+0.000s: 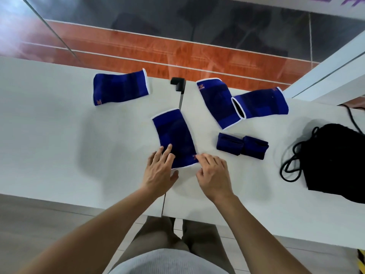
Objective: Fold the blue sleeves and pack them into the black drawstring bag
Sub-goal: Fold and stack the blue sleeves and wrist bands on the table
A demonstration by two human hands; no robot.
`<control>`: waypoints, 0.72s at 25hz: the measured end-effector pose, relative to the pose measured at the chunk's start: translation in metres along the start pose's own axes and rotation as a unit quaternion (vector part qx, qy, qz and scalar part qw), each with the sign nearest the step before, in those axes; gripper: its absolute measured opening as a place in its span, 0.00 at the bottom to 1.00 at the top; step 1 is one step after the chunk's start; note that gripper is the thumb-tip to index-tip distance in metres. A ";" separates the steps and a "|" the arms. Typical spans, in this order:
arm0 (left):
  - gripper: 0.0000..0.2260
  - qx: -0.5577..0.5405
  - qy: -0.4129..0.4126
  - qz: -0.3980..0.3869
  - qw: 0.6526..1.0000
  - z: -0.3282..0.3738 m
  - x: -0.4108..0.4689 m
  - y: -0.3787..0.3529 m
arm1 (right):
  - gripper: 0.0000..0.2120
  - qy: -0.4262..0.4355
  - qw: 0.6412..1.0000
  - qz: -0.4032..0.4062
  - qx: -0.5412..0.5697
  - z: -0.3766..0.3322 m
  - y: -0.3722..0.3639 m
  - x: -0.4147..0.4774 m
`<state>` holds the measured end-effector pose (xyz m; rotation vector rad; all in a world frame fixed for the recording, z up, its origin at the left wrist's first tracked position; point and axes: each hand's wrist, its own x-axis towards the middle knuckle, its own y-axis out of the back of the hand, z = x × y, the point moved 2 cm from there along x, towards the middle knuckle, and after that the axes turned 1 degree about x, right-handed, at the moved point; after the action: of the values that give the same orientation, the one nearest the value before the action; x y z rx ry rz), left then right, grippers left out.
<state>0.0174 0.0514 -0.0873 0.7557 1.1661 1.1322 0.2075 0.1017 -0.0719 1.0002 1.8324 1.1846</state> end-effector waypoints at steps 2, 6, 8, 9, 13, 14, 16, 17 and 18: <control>0.22 -0.002 -0.023 -0.012 1.000 0.000 0.005 0.000 | 0.21 0.000 1.000 0.001 0.005 0.001 0.001 -0.001; 0.23 0.001 -0.055 -0.016 0.998 0.003 0.012 0.001 | 0.19 -0.017 0.998 0.055 0.015 0.020 0.020 0.013; 0.21 0.000 -0.068 -0.007 0.998 0.009 0.016 0.001 | 0.18 -0.051 0.994 0.093 0.019 0.041 0.038 0.030; 0.20 0.000 -0.069 0.006 0.998 0.012 0.018 0.001 | 0.17 -0.070 0.992 0.107 0.018 0.053 0.048 0.041; 0.20 0.019 -0.039 0.050 0.998 0.027 0.027 0.005 | 0.17 -0.144 0.981 0.129 0.002 0.101 0.082 0.087; 0.20 0.025 -0.035 0.055 0.998 0.030 0.029 0.006 | 0.18 -0.155 0.980 0.127 -0.004 0.111 0.087 0.100; 0.19 0.029 -0.024 0.057 0.998 0.036 0.031 0.008 | 0.23 -0.171 0.980 0.099 -0.014 0.126 0.092 0.122; 0.19 0.028 -0.017 0.055 0.998 0.037 0.032 0.009 | 0.25 -0.179 0.981 0.078 -0.025 0.131 0.090 0.131; 0.17 0.024 -0.010 0.051 0.998 0.038 0.033 0.009 | 0.25 -0.186 0.980 0.059 -0.041 0.136 0.086 0.138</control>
<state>0.0515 0.0888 -0.0790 0.8700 1.1527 1.1811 0.2848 0.2980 -0.0561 1.2054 1.4379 1.0470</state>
